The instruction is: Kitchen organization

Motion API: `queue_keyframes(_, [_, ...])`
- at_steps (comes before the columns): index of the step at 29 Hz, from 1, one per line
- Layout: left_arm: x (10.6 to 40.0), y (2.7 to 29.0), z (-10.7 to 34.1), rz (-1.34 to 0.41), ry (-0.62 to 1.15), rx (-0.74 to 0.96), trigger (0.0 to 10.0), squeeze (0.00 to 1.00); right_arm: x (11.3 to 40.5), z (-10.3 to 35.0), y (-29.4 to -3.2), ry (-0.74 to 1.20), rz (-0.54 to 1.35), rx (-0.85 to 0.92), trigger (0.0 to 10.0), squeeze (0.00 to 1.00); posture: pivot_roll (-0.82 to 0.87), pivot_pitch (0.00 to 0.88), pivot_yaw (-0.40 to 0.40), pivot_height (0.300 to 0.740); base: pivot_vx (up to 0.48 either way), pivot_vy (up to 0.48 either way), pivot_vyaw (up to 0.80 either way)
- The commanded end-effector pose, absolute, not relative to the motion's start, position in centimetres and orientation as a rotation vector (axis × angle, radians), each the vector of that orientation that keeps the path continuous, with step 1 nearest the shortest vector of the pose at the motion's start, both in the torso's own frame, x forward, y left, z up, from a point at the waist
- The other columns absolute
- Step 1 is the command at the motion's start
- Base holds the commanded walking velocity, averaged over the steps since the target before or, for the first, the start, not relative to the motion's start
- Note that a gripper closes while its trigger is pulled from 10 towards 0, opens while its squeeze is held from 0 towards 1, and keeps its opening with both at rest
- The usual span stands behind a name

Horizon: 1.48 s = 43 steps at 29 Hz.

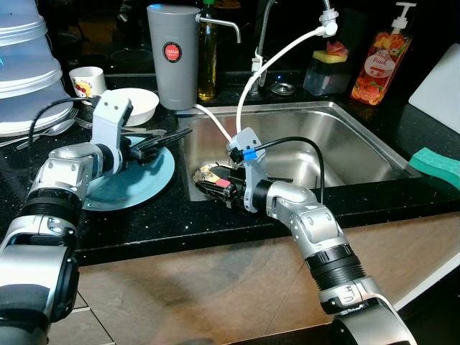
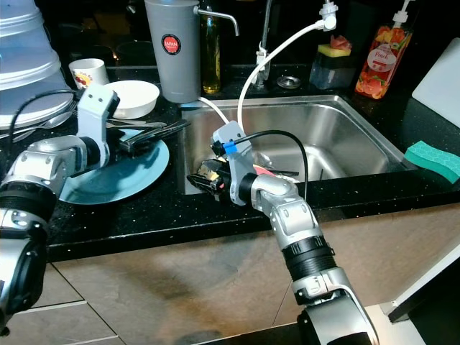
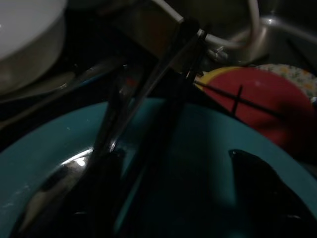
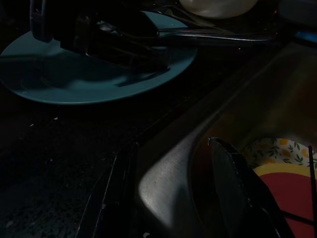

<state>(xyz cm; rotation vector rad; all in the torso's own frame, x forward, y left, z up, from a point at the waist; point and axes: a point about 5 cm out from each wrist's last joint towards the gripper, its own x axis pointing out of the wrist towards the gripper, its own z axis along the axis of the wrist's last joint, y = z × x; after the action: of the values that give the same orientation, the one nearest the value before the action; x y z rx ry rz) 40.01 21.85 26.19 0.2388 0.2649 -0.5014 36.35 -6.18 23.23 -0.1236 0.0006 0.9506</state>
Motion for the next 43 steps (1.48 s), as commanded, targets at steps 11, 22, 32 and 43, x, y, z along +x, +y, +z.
queue_keyframes(11, [39.8,23.6,26.2,-0.456,0.325,0.282,0.0,0.00,36.4,23.5,-6.3,0.010,0.964,-0.142,10.0,0.00,0.06,0.084,-0.027,0.740,0.000,0.000,0.00])
queue_keyframes(22, [40.2,23.3,29.7,-0.392,0.171,0.267,0.0,0.00,36.7,23.8,-6.4,0.000,0.952,-0.146,10.0,0.00,0.06,0.084,-0.027,0.740,0.000,0.000,0.00])
queue_keyframes(32, [38.9,19.9,33.0,-0.674,-0.048,-0.026,0.0,0.00,36.7,24.4,-6.3,-0.026,0.944,-0.090,10.0,0.00,0.06,0.091,-0.026,0.740,0.000,0.000,0.00])
queue_keyframes(43, [35.8,16.8,30.3,-0.819,-0.162,0.021,0.0,0.00,36.9,29.0,-6.8,-0.262,0.800,0.434,10.0,1.00,0.06,0.090,-0.022,0.740,0.000,0.000,0.00])
